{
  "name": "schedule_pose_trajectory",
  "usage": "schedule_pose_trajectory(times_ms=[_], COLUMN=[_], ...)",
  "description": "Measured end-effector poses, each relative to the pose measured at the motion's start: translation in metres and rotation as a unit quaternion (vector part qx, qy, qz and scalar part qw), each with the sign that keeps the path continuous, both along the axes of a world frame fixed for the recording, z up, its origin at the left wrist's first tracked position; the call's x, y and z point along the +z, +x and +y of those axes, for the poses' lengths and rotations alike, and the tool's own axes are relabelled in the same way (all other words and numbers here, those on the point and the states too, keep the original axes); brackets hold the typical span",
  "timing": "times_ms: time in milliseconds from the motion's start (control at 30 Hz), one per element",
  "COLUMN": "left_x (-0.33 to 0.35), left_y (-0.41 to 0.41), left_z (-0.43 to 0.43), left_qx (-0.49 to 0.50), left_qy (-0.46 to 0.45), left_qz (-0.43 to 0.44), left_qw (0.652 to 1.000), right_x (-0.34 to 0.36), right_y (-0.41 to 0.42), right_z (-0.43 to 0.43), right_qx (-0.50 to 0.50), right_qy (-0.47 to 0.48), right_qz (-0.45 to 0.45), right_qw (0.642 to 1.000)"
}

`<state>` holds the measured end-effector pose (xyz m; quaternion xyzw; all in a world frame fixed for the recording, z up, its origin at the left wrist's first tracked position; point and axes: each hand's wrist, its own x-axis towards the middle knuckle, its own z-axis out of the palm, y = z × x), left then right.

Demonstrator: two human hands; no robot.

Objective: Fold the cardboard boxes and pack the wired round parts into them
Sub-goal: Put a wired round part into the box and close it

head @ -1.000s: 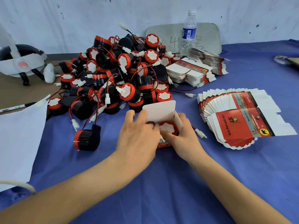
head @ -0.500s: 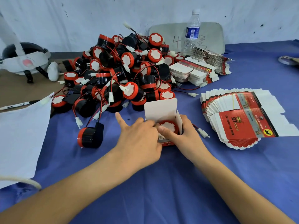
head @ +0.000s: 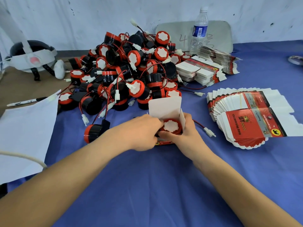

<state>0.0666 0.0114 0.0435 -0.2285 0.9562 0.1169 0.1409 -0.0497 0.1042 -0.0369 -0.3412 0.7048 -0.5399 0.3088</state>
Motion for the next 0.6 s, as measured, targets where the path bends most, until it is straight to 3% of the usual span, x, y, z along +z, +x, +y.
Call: schedule_pose_trajectory(times_ms=[100, 200, 300, 367, 433, 500, 600], left_x=[-0.005, -0.014, -0.029, -0.04, -0.054, -0.065, -0.078], left_y=[0.002, 0.006, 0.017, 0.025, 0.03, 0.027, 0.016], left_z=[0.001, 0.008, 0.009, 0.011, 0.008, 0.001, -0.009], left_qx=[0.008, 0.017, 0.045, 0.077, 0.116, 0.162, 0.206], left_qy=[0.006, -0.049, -0.086, -0.057, -0.033, 0.067, 0.187], left_qz=[0.028, 0.082, 0.229, 0.368, 0.441, 0.448, 0.381], left_qw=[1.0, 0.995, 0.969, 0.925, 0.889, 0.876, 0.882], right_x=[0.001, 0.003, 0.007, 0.007, 0.007, 0.006, 0.009], right_y=[0.008, 0.011, 0.014, 0.014, 0.013, 0.01, 0.01], right_z=[-0.006, -0.011, -0.014, -0.016, -0.016, -0.016, -0.014], right_qx=[-0.022, -0.026, -0.047, -0.058, -0.054, -0.043, -0.038], right_qy=[0.009, 0.003, -0.002, -0.015, -0.012, -0.013, -0.01], right_qz=[-0.015, -0.046, -0.044, -0.047, -0.045, -0.034, -0.023], right_qw=[1.0, 0.999, 0.998, 0.997, 0.997, 0.998, 0.999])
